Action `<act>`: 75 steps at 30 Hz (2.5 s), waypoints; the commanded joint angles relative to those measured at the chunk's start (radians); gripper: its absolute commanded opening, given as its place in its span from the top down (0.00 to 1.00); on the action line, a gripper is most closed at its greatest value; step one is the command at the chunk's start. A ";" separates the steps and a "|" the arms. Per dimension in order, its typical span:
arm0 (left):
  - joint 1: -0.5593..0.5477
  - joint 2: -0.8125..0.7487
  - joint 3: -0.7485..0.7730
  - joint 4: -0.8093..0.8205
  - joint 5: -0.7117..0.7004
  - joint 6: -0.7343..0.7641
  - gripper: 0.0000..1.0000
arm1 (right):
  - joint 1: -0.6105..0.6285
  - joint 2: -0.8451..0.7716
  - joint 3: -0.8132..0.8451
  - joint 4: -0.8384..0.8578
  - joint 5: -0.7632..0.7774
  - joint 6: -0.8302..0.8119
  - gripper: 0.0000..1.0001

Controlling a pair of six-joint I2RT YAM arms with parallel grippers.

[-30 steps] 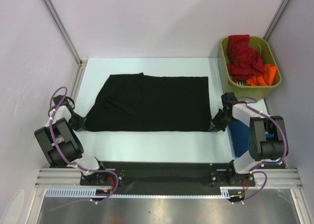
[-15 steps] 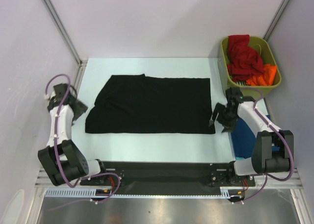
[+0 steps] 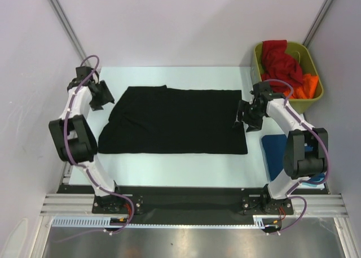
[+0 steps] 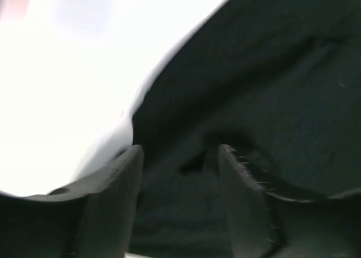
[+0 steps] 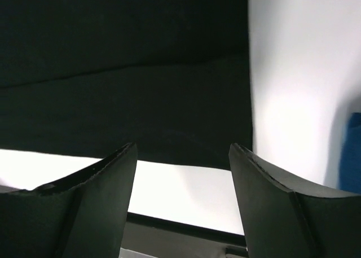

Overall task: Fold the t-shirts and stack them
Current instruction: Flatten the tshirt out

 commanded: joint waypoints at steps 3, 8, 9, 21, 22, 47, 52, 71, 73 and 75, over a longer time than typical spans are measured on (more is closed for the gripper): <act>0.017 0.039 -0.008 0.079 0.081 -0.026 0.44 | 0.052 -0.036 0.022 -0.026 -0.072 0.000 0.28; -0.034 -0.185 -0.272 0.258 0.119 -0.036 0.25 | 0.103 -0.012 0.024 0.006 -0.078 -0.007 0.21; -0.038 -0.167 -0.257 0.226 0.122 -0.036 0.26 | 0.105 -0.003 0.033 0.011 -0.084 -0.008 0.21; -0.152 -0.029 -0.130 0.164 0.020 0.041 0.52 | 0.077 0.017 0.063 -0.035 -0.078 -0.059 0.21; -0.158 -0.019 -0.107 0.153 0.015 0.044 0.51 | 0.072 0.013 0.057 -0.034 -0.081 -0.060 0.21; -0.089 -0.159 -0.338 0.245 -0.057 -1.024 0.51 | -0.064 -0.078 -0.024 -0.044 -0.101 -0.083 0.21; -0.081 -0.090 -0.304 0.233 0.008 -1.051 0.53 | -0.069 -0.075 -0.019 -0.041 -0.104 -0.076 0.21; -0.060 -0.001 -0.280 0.281 0.022 -1.038 0.70 | -0.066 0.002 0.062 -0.050 0.119 0.136 0.23; -0.055 0.011 -0.272 0.285 0.025 -1.025 0.75 | -0.060 0.013 0.065 -0.053 0.153 0.206 0.23; -0.054 0.014 -0.257 0.293 0.022 -0.993 0.88 | -0.044 0.023 0.056 -0.038 0.192 0.251 0.24</act>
